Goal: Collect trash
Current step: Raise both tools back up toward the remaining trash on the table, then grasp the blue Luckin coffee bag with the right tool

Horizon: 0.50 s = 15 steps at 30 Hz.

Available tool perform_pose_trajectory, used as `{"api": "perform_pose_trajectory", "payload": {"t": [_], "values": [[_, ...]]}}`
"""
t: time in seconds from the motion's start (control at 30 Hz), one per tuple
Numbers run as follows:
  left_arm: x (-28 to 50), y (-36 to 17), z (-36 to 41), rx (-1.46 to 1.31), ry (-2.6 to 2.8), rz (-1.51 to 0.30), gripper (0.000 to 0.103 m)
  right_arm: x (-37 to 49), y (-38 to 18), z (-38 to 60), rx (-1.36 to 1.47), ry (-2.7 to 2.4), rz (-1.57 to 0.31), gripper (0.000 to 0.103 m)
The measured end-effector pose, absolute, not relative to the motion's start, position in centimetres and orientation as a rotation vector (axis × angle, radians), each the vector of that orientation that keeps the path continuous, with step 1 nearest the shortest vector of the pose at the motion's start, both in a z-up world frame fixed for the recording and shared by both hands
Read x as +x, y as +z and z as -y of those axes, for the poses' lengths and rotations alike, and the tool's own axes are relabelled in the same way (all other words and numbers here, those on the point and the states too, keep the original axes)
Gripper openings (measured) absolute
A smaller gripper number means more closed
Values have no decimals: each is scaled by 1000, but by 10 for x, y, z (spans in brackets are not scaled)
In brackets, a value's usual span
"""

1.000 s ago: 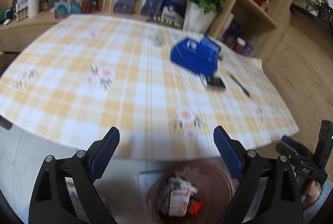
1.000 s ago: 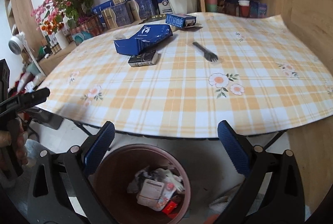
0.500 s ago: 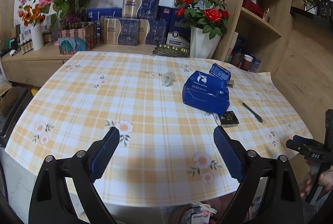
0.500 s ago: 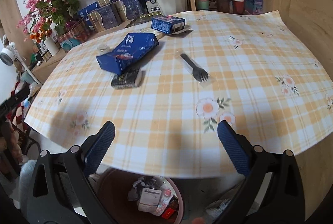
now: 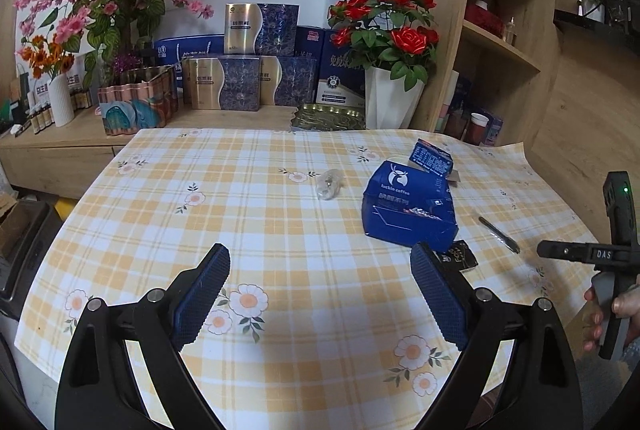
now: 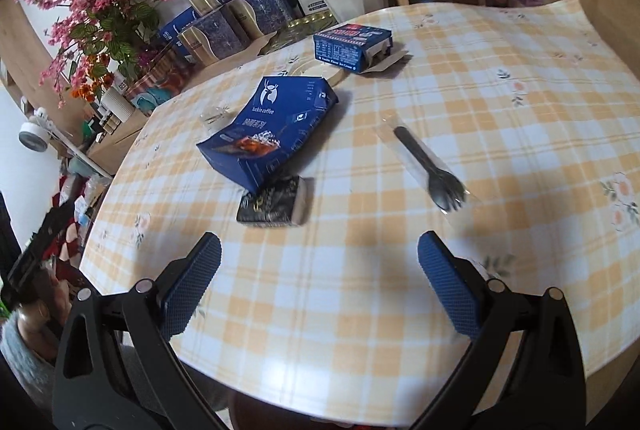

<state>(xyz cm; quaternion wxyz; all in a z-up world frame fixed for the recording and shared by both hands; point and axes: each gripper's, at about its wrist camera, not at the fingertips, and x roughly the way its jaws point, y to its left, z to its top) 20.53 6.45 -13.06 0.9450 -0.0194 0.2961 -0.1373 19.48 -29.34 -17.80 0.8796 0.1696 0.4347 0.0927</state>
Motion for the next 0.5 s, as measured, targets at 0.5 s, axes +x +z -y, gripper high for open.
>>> {"api": "perform_pose_trajectory", "payload": {"t": [0.5], "values": [[224, -146, -89, -77, -238, -621, 89, 270, -201, 289, 544, 273, -950, 92]]}}
